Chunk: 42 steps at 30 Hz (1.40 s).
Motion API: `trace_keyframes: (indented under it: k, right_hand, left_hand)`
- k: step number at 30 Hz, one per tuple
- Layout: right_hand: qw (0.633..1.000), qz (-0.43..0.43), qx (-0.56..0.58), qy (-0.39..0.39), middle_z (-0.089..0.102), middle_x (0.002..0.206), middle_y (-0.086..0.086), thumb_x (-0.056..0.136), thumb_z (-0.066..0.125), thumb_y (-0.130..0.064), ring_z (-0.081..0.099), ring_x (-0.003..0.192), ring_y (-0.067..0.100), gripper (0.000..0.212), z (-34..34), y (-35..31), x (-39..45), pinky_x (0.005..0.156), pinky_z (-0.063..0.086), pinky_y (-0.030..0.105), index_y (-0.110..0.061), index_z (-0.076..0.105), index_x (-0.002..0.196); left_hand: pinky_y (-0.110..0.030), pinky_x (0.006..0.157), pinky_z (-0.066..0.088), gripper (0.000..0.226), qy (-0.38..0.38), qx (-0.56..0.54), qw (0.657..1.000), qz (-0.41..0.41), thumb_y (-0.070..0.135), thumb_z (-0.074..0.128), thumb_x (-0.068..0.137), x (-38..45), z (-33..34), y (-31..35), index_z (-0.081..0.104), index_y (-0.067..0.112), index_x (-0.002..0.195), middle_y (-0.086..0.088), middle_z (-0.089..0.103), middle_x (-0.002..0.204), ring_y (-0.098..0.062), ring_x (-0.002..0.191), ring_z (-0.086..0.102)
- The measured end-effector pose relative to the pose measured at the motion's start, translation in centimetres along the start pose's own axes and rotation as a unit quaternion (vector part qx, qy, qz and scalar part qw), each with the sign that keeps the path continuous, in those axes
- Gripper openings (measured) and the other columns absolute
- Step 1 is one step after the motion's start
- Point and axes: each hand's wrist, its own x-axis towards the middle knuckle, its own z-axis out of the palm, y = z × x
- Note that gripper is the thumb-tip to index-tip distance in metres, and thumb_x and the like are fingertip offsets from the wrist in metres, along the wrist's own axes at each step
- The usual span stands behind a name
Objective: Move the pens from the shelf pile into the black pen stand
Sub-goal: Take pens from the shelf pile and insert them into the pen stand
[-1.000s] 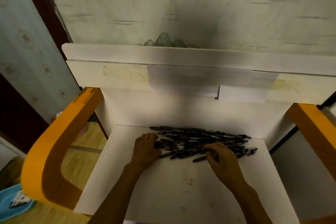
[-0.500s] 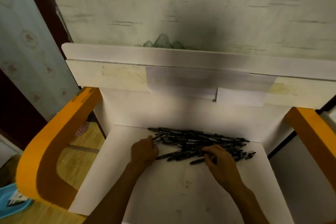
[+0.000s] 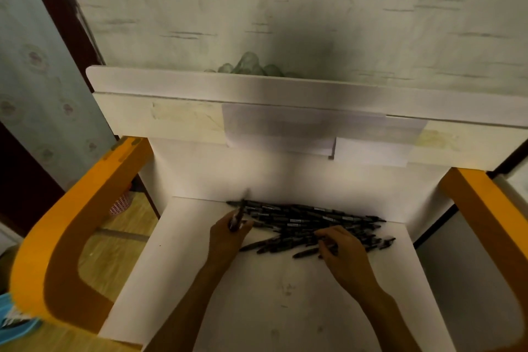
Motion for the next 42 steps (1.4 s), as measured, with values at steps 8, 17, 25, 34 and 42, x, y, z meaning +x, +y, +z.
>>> trace_keyframes:
  k: [8, 17, 25, 34, 42]
  right_hand:
    - [1.000, -0.002, -0.001, 0.009, 0.059, 0.105, -0.012, 0.090, 0.066, -0.011, 0.059, 0.088, 0.003, 0.023, 0.0, 0.1, 0.1, 0.079, 0.047, 0.010, -0.020, 0.070, 0.110]
    - [1.000, 0.001, 0.003, 0.020, 0.061, 0.103, -0.010, 0.089, 0.067, -0.008, 0.061, 0.085, 0.003, 0.021, -0.8, 0.8, -0.4, 0.077, 0.048, 0.010, -0.019, 0.072, 0.107]
    - [1.000, 0.000, 0.009, 0.023, 0.061, 0.103, -0.011, 0.089, 0.068, -0.008, 0.061, 0.086, 0.001, 0.021, -1.2, 1.2, -0.8, 0.078, 0.045, 0.003, -0.017, 0.072, 0.107]
    - [1.000, -0.009, 0.005, 0.025, 0.062, 0.104, -0.010, 0.089, 0.068, -0.009, 0.061, 0.087, 0.001, 0.021, -1.1, 1.4, -0.9, 0.079, 0.048, 0.008, -0.018, 0.072, 0.107]
    - [1.000, -0.013, -0.002, 0.019, 0.061, 0.101, -0.009, 0.089, 0.067, -0.008, 0.060, 0.083, 0.002, 0.021, -1.0, 0.8, -0.1, 0.075, 0.042, 0.002, -0.019, 0.072, 0.105]
  left_hand:
    - [-0.025, 0.063, 0.040, 0.040, -0.158, 0.323, 0.930, 0.082, 0.062, 0.073, 0.076, 0.3, 2.5, 2.6, 0.068, 0.030, 0.099, 0.012, 0.065, 0.090, -0.007, 0.082, 0.058]
    - [-0.030, 0.076, 0.051, 0.027, -0.216, 0.406, 0.872, 0.166, 0.042, 0.065, 0.092, 0.9, 4.5, 2.1, 0.070, 0.025, 0.112, 0.000, 0.065, 0.115, -0.020, 0.097, 0.064]
    - [-0.031, 0.072, 0.032, 0.033, -0.202, 0.426, 0.856, 0.212, 0.036, 0.062, 0.093, 1.4, 2.8, 0.9, 0.049, 0.017, 0.117, -0.002, 0.056, 0.123, -0.025, 0.099, 0.059]
    - [-0.036, 0.096, 0.038, 0.043, -0.174, 0.454, 0.852, 0.197, 0.033, 0.061, 0.094, 2.1, 2.0, -0.2, 0.052, 0.027, 0.136, 0.001, 0.051, 0.142, -0.023, 0.123, 0.055]
    - [-0.038, 0.088, 0.043, 0.045, -0.156, 0.404, 0.873, 0.226, 0.009, 0.058, 0.092, 1.4, 1.7, -0.5, 0.049, 0.016, 0.135, -0.011, 0.051, 0.138, -0.031, 0.119, 0.054]
